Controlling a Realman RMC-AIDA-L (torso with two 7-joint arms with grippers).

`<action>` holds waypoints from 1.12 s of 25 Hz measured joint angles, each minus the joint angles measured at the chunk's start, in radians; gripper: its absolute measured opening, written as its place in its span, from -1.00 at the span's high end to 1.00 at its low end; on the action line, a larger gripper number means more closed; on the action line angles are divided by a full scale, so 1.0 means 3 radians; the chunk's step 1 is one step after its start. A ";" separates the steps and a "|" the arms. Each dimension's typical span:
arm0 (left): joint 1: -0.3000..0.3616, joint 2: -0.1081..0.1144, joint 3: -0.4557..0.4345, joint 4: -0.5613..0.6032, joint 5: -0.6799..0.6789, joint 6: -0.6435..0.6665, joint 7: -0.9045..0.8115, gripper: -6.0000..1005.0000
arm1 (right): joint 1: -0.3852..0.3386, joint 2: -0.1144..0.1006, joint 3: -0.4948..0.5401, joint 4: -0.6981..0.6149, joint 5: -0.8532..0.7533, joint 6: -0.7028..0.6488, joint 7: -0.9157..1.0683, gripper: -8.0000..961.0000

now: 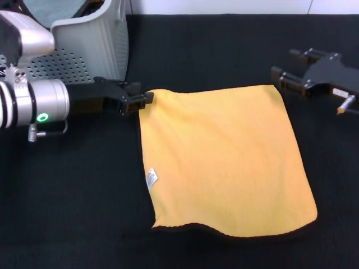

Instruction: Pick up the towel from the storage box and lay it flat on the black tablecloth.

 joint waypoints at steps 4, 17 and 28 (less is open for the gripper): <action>0.0142 0.0021 -0.0016 0.0101 -0.0273 0.0417 0.0258 0.34 | -0.0165 -0.0004 0.0215 -0.0108 0.0089 -0.0421 -0.0016 -0.34; 0.0750 0.0009 0.0013 0.0221 -0.1172 0.2038 0.1731 0.00 | -0.0398 -0.0005 0.0244 -0.0092 -0.0527 -0.2101 0.0169 -0.81; 0.0775 0.0130 0.0013 0.0048 -0.1088 0.2437 0.1748 -0.05 | -0.0259 0.0026 -0.0023 0.0110 -0.0511 -0.2277 0.0182 -0.82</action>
